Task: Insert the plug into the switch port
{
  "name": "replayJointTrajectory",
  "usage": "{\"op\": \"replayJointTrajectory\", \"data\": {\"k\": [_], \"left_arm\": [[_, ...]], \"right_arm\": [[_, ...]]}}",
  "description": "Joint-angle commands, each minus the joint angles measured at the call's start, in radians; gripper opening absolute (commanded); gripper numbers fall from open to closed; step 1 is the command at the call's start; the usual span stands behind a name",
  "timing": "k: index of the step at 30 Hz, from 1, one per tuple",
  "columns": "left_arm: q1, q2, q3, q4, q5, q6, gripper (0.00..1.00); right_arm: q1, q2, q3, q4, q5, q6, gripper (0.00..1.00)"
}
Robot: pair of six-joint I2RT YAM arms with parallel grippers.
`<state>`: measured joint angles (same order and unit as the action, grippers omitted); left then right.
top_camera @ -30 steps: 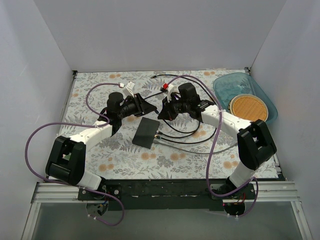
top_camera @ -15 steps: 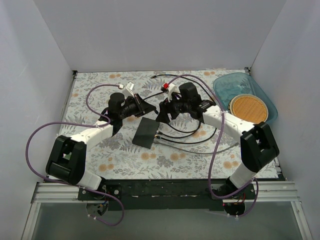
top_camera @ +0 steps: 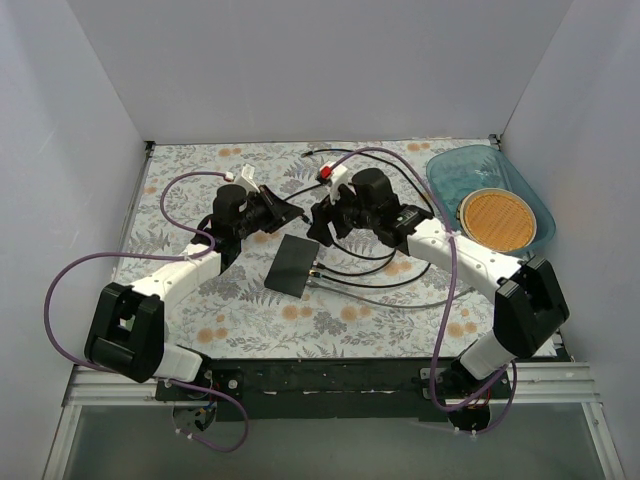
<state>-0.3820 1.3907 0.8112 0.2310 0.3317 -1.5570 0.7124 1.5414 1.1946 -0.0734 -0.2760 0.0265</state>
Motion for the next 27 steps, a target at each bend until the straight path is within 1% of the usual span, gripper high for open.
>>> {"op": "replayJointTrajectory", "data": {"k": [1, 3, 4, 6, 10, 12, 14, 19, 21, 24, 25, 27], "left_arm": [[-0.005, -0.039, 0.032, -0.025, -0.033, -0.009, 0.0], [-0.005, -0.039, 0.034, -0.022, -0.03, -0.009, 0.0], [-0.003, -0.038, 0.034, -0.022, -0.029, -0.009, 0.0], [-0.005, -0.038, 0.036, -0.025, -0.025, -0.003, 0.0], [-0.005, -0.036, 0.037, -0.022, -0.022, -0.002, 0.0], [-0.005, -0.035, 0.037, -0.022, -0.02, -0.003, 0.0], [-0.005, -0.03, 0.036, -0.013, -0.01, -0.003, 0.0], [-0.005, -0.021, 0.04, -0.007, 0.006, -0.006, 0.0], [-0.005, -0.021, 0.04, -0.009, 0.007, -0.006, 0.0], [-0.005, -0.021, 0.04, -0.007, 0.01, -0.006, 0.0], [-0.005, -0.024, 0.04, -0.006, 0.012, -0.008, 0.0], [-0.005, -0.022, 0.039, 0.001, 0.016, -0.009, 0.0]], "right_arm": [[0.048, 0.031, 0.037, 0.006, 0.076, -0.013, 0.74], [0.058, 0.048, 0.051, 0.004, 0.083, -0.014, 0.72], [0.059, 0.054, 0.057, 0.003, 0.087, -0.013, 0.69], [0.062, 0.063, 0.069, 0.0, 0.093, -0.014, 0.67], [0.062, 0.072, 0.082, -0.002, 0.11, -0.014, 0.56], [0.061, 0.075, 0.083, 0.0, 0.115, -0.016, 0.54], [0.062, 0.082, 0.086, 0.0, 0.115, -0.014, 0.49], [0.062, 0.094, 0.091, -0.002, 0.115, -0.007, 0.44], [0.062, 0.094, 0.091, 0.003, 0.115, -0.007, 0.43], [0.062, 0.105, 0.103, -0.002, 0.127, -0.004, 0.34], [0.062, 0.111, 0.109, -0.008, 0.141, 0.0, 0.21], [0.061, 0.121, 0.126, -0.022, 0.147, 0.003, 0.09]]}}
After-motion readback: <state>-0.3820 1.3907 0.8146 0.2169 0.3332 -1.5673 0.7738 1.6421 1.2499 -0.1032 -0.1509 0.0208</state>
